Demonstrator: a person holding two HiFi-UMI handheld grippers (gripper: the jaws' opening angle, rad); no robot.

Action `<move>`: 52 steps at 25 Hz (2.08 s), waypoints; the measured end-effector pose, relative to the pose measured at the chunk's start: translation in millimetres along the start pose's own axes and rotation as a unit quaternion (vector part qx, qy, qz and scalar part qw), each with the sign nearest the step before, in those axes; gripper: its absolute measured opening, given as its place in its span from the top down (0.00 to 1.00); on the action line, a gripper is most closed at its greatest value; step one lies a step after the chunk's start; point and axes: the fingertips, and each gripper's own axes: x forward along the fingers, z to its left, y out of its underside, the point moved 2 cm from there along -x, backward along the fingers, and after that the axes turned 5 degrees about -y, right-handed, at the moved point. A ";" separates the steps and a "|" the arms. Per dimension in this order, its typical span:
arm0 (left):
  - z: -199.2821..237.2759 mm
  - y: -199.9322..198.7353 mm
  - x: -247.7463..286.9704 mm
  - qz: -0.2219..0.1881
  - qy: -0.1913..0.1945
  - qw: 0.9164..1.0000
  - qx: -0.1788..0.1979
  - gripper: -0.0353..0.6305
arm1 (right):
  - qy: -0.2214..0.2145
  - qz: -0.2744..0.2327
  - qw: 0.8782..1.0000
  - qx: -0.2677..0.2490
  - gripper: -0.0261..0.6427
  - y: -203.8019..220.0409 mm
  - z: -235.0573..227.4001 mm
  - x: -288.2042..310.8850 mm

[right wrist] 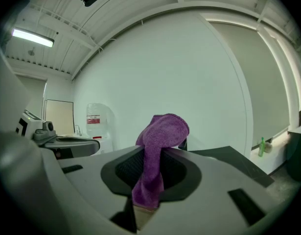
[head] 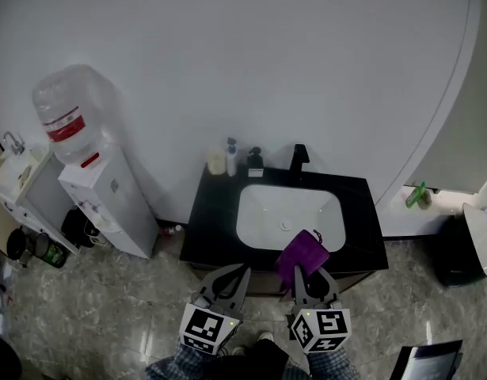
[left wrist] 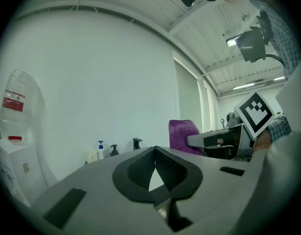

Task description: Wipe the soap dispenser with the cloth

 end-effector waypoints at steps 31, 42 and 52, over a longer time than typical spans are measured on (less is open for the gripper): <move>193.3 -16.2 235.9 0.033 -0.113 0.993 0.005 0.94 | -0.067 0.056 0.996 -0.032 0.84 -44.2 -101.4 403.9; 255.9 -0.8 214.7 0.032 -0.159 0.986 -0.051 0.94 | -0.038 0.165 0.985 -0.030 0.84 48.2 -87.3 499.1; 277.5 12.5 206.8 0.044 -0.176 0.981 -0.066 0.94 | -0.051 0.246 0.968 -0.024 0.84 121.6 -76.0 522.1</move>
